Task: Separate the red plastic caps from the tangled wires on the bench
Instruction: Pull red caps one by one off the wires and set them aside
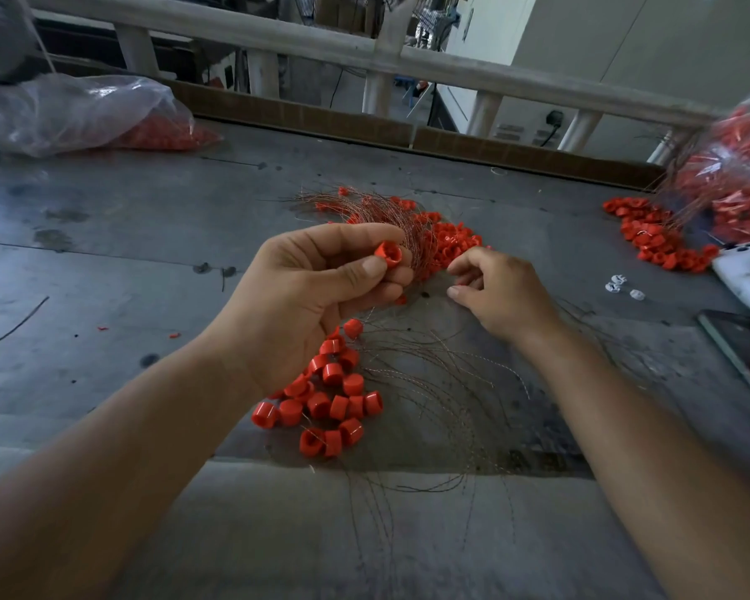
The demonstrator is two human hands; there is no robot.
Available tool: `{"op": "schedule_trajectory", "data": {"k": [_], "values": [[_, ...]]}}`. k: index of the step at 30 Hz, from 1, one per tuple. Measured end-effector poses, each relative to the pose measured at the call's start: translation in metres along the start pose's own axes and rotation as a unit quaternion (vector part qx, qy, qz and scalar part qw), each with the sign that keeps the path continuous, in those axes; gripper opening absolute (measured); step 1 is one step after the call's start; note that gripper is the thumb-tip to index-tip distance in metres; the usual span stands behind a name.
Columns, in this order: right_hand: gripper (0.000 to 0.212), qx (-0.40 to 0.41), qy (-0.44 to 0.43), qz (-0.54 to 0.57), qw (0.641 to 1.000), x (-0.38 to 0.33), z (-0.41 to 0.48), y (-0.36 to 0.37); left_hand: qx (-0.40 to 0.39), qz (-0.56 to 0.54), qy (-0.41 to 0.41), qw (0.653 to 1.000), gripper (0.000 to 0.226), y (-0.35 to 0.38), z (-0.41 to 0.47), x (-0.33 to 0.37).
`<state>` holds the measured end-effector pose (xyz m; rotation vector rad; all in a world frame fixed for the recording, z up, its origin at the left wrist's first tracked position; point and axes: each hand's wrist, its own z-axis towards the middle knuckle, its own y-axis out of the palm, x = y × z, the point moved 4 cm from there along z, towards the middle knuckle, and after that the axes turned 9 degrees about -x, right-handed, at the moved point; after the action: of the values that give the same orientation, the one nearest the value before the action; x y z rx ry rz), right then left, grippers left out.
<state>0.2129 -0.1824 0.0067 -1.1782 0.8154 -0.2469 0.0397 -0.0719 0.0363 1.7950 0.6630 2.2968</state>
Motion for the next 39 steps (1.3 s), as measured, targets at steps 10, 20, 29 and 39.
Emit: {"op": "schedule_trajectory", "data": {"k": [10, 20, 29, 39], "values": [[0.015, 0.054, 0.062, 0.271, 0.959, 0.013, -0.004, -0.025, -0.009, 0.014, -0.005, 1.000, 0.024, -0.001, 0.001, -0.001], [0.020, -0.107, -0.046, 0.497, 0.860, -0.048, -0.030, -0.024, -0.003, 0.069, -0.032, 0.997, 0.024, -0.004, 0.002, -0.005], [0.019, -0.153, -0.097, 0.485, 0.855, -0.066, -0.039, -0.018, 0.002, 0.075, -0.038, 0.996, 0.022, -0.007, 0.003, -0.005], [0.020, -0.108, -0.141, 0.464, 0.868, -0.074, -0.042, -0.022, 0.005, 0.081, -0.034, 0.996, 0.021, -0.008, 0.003, -0.003]]}}
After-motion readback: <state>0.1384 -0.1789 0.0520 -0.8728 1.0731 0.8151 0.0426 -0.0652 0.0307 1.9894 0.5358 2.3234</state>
